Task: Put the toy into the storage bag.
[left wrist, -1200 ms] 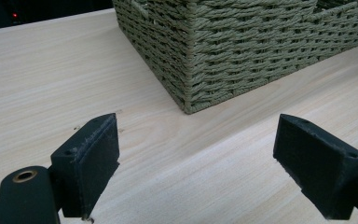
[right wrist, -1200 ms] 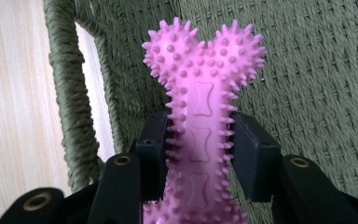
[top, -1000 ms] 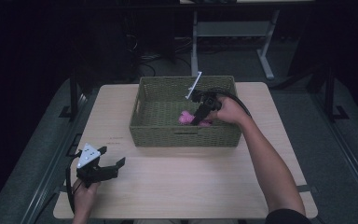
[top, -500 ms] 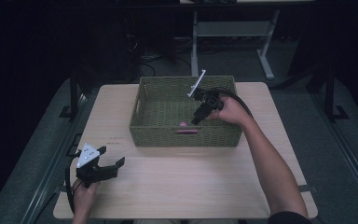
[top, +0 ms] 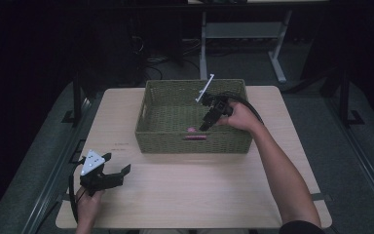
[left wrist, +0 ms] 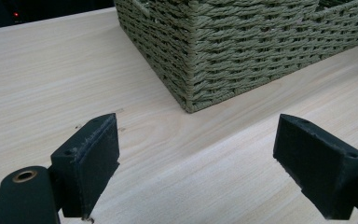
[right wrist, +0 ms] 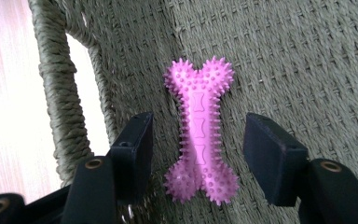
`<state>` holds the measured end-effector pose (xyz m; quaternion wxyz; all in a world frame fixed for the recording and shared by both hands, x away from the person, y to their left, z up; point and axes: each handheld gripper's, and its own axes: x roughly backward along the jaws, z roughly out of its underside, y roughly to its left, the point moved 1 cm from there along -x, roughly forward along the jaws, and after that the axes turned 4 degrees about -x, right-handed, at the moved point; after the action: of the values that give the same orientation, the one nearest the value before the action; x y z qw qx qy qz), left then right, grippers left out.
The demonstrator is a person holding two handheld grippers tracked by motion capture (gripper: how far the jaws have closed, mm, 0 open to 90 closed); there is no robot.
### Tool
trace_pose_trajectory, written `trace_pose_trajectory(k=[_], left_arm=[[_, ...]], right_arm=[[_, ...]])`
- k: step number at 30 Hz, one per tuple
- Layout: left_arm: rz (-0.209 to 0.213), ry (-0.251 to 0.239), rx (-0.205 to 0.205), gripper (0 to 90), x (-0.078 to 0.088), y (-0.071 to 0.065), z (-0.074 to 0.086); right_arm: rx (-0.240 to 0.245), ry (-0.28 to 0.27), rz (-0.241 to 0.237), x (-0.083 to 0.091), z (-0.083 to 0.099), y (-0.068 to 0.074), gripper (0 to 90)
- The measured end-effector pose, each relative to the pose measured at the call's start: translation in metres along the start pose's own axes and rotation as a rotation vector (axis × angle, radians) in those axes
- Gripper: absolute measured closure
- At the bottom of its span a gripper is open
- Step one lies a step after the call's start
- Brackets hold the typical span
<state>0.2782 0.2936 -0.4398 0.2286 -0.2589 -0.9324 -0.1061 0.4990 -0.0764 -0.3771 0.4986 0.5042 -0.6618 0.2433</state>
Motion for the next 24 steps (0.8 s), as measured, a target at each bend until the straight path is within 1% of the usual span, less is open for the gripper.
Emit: trace_pose_trajectory(k=[6,8,11,24], left_arm=[[0.000,-0.002,0.007,13.9,0.001,0.001,0.000],[0.003,-0.001,0.000,13.8,0.001,0.001,0.001],[0.003,-0.002,0.007,13.9,0.001,0.001,0.001],[0.002,-0.001,0.004,13.9,0.002,0.001,0.000]], right_arm=[[0.002,-0.010,0.003,0.003,-0.001,0.003,39.7],[0.000,-0.011,0.005,0.004,-0.002,0.004,39.3],[0.003,-0.018,0.005,0.006,-0.002,0.005,38.9],[-0.008,-0.035,0.017,0.018,0.000,0.008,37.8]])
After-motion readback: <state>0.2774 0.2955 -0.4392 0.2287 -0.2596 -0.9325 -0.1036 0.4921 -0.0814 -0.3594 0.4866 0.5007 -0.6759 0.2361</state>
